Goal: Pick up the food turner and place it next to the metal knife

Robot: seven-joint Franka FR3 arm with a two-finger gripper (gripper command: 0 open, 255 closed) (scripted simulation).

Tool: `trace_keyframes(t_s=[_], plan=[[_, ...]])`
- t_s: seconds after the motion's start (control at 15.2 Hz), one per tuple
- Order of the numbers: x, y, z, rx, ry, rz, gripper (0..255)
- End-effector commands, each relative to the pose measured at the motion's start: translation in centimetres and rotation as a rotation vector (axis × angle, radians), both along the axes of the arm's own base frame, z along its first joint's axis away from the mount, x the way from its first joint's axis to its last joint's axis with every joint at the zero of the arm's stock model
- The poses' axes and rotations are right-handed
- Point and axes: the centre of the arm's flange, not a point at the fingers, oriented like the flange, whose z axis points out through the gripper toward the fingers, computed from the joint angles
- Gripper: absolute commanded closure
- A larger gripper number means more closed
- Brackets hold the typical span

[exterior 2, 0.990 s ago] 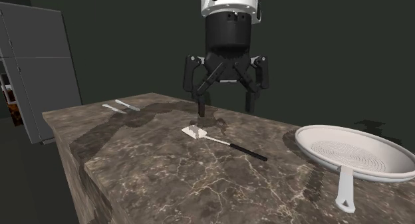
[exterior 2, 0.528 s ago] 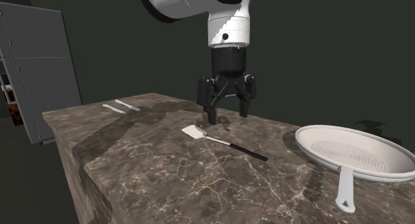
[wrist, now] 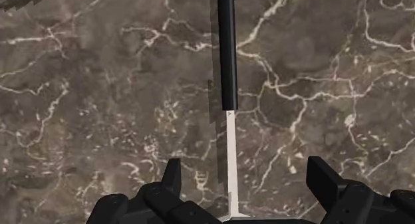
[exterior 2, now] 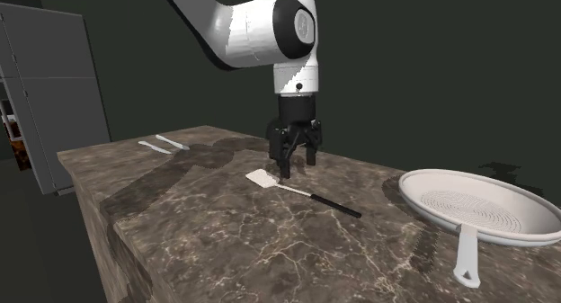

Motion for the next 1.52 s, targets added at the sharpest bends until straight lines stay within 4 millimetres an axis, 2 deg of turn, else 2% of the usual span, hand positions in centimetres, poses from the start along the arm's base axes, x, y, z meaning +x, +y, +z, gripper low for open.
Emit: trace_keyframes(t_s=[0.0,0.4,0.92,0.99,1.45], plan=[[0.2,0.5,-0.7,0.0,-0.001,0.025,0],[0.3,0.2,-4.2,0.0,-0.001,0.025,0],[0.3,0.2,-4.2,0.0,-0.001,0.025,0],[0.3,0.2,-4.2,0.0,-0.001,0.025,255],[0.3,0.2,-4.2,0.0,-0.001,0.025,255]])
